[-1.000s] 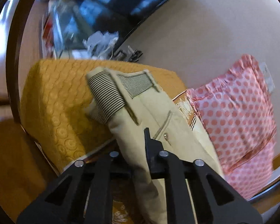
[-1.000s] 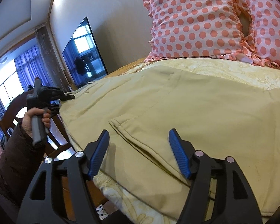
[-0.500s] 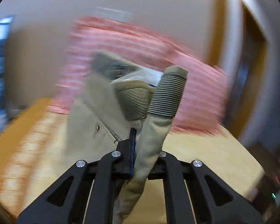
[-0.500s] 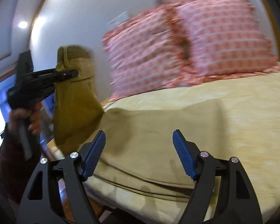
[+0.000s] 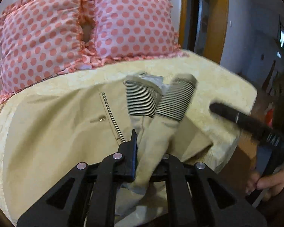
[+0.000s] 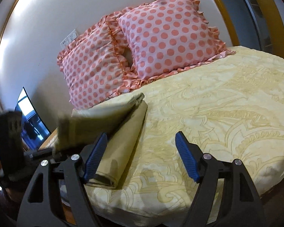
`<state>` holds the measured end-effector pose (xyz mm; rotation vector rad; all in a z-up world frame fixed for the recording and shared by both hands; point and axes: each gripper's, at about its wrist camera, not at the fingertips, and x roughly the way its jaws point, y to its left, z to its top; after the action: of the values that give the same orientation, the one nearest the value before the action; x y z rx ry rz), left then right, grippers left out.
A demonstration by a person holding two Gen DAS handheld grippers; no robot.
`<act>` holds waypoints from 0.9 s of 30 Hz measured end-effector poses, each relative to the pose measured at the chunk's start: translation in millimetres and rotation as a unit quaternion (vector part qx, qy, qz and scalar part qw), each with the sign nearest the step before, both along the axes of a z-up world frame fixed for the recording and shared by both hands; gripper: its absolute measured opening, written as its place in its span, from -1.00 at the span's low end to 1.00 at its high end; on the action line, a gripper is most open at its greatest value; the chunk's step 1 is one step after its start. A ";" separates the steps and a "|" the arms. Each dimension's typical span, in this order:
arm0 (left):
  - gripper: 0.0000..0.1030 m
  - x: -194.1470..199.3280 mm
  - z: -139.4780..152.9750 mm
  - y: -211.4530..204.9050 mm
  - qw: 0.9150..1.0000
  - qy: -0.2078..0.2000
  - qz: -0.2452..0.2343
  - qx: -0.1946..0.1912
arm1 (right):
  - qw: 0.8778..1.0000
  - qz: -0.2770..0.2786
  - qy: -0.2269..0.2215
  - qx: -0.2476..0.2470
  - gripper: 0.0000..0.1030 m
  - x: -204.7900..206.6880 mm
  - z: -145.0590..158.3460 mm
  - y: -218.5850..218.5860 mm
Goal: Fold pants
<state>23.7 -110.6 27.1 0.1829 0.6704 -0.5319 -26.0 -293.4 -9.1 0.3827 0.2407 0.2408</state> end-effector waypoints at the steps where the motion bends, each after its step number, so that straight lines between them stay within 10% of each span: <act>1: -0.76 0.6 -3.3 -1.1 1.000 0.001 0.000 0.004 | 1.000 0.001 -0.003 -0.001 0.44 -1.3 1.6 -0.2; 3: -0.60 -7.7 0.4 4.1 1.000 -0.004 -0.001 -0.011 | 1.000 0.004 -0.010 -0.007 0.44 -2.2 8.2 2.9; 7: 0.44 -32.8 22.1 39.0 0.997 -0.014 0.013 -0.077 | 0.999 0.034 -0.028 -0.022 0.46 -2.6 24.6 14.2; 11: 0.51 -27.0 32.5 86.3 0.991 -0.054 0.106 -0.069 | 0.992 0.110 -0.036 -0.041 0.51 8.4 35.6 46.0; 15: 0.51 4.7 9.4 125.0 0.980 -0.003 0.187 -0.065 | 0.985 0.160 -0.003 -0.063 0.54 34.1 31.6 80.3; 21: 0.50 -2.0 -9.1 122.9 0.984 0.004 0.174 -0.020 | 0.979 0.144 0.075 -0.122 0.58 41.3 6.7 90.9; 27: 0.50 17.0 21.1 177.8 0.974 0.044 0.171 -0.141 | 0.981 0.137 0.086 -0.107 0.49 52.5 42.6 63.9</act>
<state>40.7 67.2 48.2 -0.2223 0.6876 -0.2991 26.5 -229.5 33.4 0.1556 0.4863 0.4500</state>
